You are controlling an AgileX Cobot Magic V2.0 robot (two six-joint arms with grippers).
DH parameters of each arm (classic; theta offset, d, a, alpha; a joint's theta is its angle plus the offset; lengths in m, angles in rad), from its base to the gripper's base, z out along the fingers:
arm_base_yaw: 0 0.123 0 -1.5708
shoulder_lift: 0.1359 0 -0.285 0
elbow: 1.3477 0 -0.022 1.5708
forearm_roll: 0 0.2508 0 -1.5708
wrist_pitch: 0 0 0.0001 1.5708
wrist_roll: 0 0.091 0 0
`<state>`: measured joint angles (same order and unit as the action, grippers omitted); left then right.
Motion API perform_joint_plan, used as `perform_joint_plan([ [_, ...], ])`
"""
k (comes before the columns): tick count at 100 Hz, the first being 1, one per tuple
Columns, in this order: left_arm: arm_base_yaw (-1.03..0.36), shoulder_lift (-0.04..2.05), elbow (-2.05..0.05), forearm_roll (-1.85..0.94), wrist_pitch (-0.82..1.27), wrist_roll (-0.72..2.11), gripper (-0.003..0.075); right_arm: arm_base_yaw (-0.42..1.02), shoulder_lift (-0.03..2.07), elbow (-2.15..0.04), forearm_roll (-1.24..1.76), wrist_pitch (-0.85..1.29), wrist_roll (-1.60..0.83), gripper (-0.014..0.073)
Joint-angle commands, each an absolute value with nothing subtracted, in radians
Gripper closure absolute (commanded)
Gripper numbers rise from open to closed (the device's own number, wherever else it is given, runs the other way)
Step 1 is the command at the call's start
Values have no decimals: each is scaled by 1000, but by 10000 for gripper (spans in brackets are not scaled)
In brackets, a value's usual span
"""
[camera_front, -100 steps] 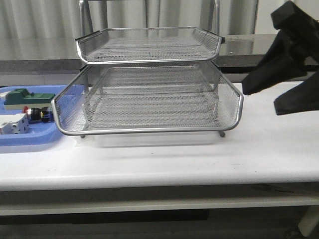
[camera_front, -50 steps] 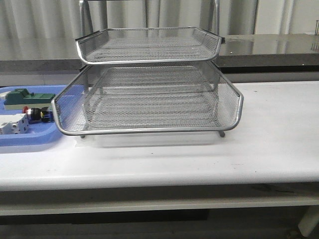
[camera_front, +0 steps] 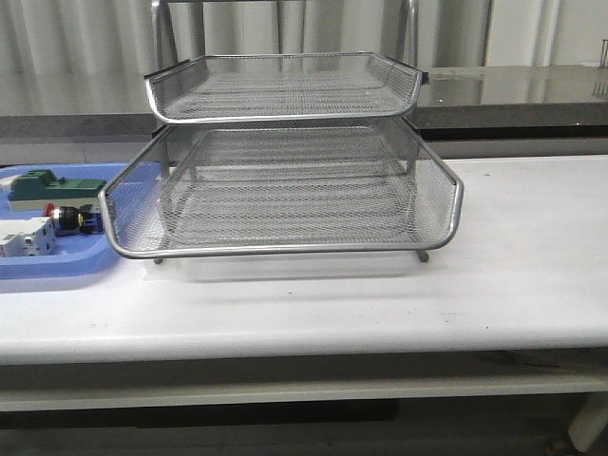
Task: Place button on rack with both arms
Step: 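Release the tray and withdraw the right gripper, then move the left gripper over the red-capped push button in the blue tray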
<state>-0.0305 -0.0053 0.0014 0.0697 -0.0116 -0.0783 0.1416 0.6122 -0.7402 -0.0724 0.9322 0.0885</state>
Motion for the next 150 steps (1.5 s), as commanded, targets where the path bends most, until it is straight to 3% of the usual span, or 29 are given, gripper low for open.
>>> perform_joint_plan([
  [1,-31,-39,48,69,-97,-89,716,138,602,-776,-92,882,89,204],
  [9,-31,-39,48,69,-97,-89,716,138,602,-776,-92,882,89,274],
  [33,-31,-39,48,69,-97,-89,716,138,602,-776,-92,882,89,592],
  [42,-31,-39,48,69,-97,-89,716,138,602,-776,-92,882,89,667],
  [120,-31,-39,48,64,-97,-90,716,138,602,-776,-90,882,89,664],
  [150,-31,-29,-1,-243,-117,-94,716,138,602,-776,-90,882,89,664],
])
